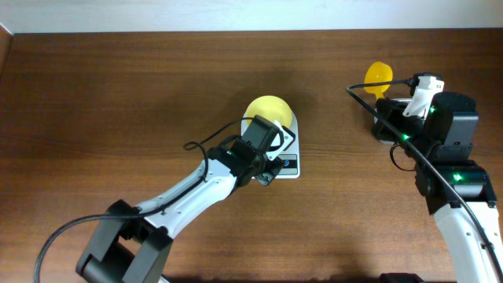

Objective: Scoop item into bowl and weigh 50g on scale
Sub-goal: 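Move the left gripper to the scale's front buttons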

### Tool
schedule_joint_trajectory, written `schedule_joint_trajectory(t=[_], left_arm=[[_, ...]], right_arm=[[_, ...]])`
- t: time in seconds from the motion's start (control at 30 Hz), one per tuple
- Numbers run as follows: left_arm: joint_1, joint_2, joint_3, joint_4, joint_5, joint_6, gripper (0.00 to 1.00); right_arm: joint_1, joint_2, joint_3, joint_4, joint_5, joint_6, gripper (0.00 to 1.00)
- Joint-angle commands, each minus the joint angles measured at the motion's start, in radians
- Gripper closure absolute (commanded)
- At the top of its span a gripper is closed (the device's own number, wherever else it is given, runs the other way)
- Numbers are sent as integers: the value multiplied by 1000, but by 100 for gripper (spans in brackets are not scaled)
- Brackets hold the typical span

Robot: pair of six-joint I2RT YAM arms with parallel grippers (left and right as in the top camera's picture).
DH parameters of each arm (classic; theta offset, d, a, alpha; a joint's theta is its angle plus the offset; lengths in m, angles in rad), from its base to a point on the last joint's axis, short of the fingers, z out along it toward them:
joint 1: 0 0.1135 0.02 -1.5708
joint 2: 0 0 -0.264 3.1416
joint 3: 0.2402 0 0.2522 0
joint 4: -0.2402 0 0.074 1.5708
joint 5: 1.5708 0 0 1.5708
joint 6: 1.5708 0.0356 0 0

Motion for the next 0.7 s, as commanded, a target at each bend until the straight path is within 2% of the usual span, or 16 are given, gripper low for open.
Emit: schedule_joint_trajectory(t=[0.0, 0.1, 0.23, 0.33, 0.67], left_arm=[[-4, 29, 5, 29, 21, 69, 100], [-4, 67, 5, 61, 24, 132, 100], [-4, 128, 5, 89, 32, 131, 100], [-4, 158, 5, 100, 101, 132, 100], [-4, 161, 5, 141, 88, 131, 100]], right_arm=[[-3, 2, 24, 5, 13, 8, 96], [-3, 2, 24, 5, 12, 8, 96], [-3, 2, 24, 4, 12, 8, 96], [-3, 2, 24, 8, 13, 8, 96], [-3, 2, 24, 12, 13, 8, 96]])
